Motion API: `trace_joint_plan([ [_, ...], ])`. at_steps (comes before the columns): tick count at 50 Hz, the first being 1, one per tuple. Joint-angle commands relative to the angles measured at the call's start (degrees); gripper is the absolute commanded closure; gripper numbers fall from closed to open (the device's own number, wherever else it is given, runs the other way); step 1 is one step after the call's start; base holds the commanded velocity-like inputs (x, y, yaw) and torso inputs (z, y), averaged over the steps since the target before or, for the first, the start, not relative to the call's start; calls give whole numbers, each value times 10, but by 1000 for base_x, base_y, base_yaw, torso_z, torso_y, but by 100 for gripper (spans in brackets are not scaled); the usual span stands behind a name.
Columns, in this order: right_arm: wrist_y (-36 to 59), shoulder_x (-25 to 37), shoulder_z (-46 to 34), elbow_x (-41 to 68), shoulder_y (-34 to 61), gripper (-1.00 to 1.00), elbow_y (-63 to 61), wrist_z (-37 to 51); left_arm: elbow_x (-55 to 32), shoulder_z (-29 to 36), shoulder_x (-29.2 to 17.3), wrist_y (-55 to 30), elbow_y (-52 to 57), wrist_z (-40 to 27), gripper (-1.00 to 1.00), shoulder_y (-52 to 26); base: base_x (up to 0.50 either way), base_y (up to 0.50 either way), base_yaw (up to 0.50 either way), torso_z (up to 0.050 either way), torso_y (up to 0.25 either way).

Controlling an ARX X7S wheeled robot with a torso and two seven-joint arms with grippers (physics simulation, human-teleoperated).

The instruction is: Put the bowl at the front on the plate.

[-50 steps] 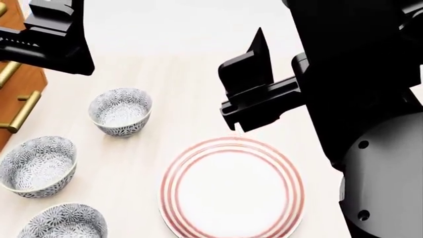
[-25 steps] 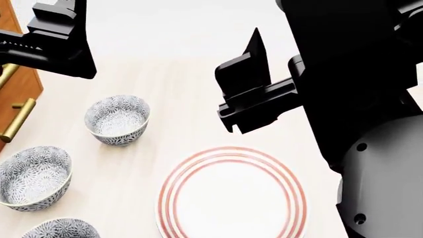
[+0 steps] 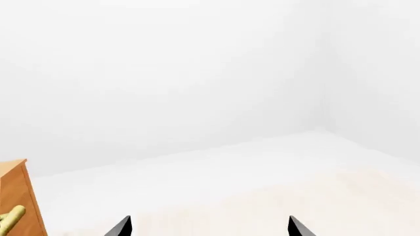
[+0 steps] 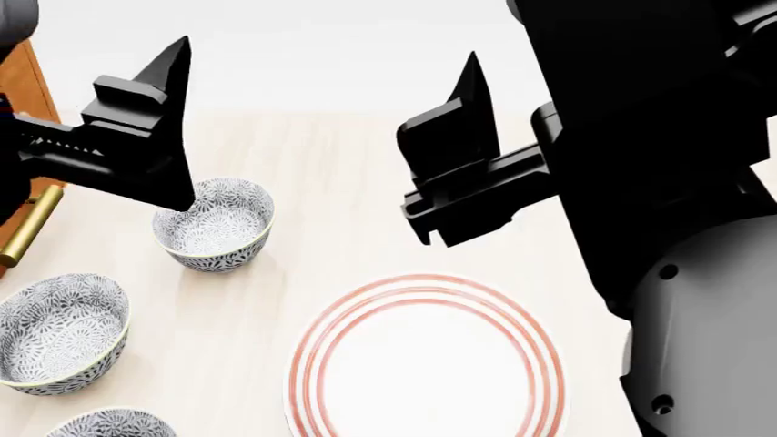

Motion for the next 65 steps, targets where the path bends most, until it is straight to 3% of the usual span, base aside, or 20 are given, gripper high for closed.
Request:
trace_joint_plan([
  [1,-4,4,-3,-5,1,-100,-1,-7,-132,38,-20,15,-19,-91,-100,27,0,0,0,0,0],
  [19,-10,11,-10,-6,1,-100,-5,-9,-104,63,-34,7,-1,-74,-100,105,0,0,0,0,0],
  [65,-27,21,-23,-12,1,-100,-12,-19,87,109,-55,9,10,53,-100,267,0,0,0,0,0],
])
